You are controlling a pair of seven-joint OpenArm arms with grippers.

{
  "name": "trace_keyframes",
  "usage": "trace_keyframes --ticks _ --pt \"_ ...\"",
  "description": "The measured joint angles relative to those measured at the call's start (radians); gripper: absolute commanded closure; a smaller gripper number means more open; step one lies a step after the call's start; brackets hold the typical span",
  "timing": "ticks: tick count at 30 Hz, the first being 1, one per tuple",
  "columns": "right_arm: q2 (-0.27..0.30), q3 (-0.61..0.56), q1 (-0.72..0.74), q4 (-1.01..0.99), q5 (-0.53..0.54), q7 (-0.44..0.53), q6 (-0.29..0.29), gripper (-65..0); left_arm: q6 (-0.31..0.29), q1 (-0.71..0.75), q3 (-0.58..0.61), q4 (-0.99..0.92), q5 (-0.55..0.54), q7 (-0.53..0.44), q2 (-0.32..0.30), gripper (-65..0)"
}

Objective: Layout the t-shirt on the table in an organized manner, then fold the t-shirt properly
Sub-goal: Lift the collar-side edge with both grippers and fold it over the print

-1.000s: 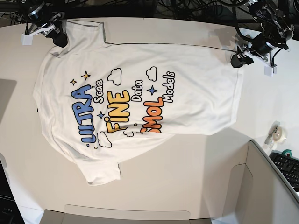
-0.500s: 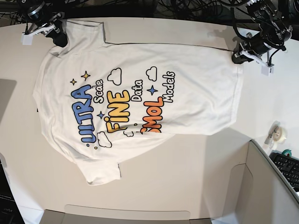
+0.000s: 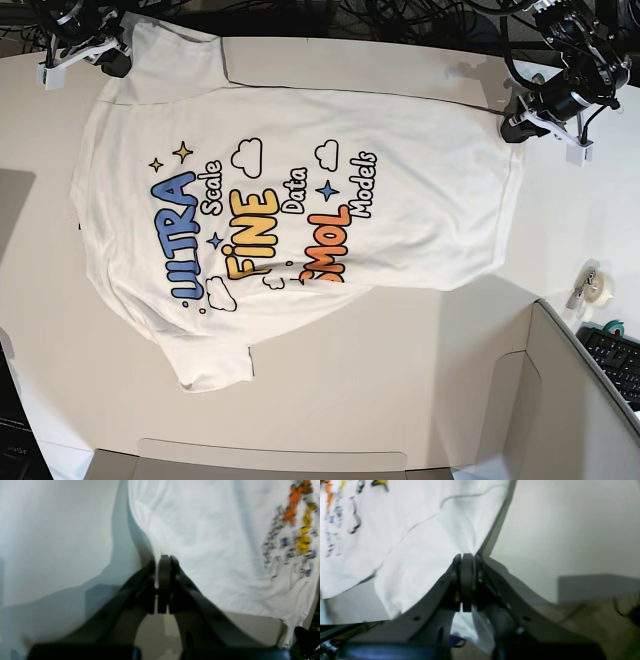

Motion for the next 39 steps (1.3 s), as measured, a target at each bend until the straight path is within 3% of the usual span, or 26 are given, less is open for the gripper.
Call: trace_keyframes --ticks 7,21,30,39 --pt "-0.001 0.004 0.005 0.097 -0.032 -0.029 -0.014 0.0 -0.002 -0.002 0.065 0.001 -0.127 0.001 -0.047 0.0" --pt "-0.002 0.005 0.041 0.145 -0.031 -0.029 -0.014 0.0 -0.002 0.0 0.068 0.002 -0.145 0.002 -0.078 0.0" --pt "-0.001 0.004 0.131 0.151 0.162 -0.031 -0.014 0.0 -0.003 -0.063 0.108 0.002 -0.226 0.01 -0.074 0.0" --pt "0.01 0.005 0.306 0.15 0.156 -0.032 -0.015 0.0 -0.003 -0.184 0.146 0.002 -0.232 0.008 -0.072 0.0"
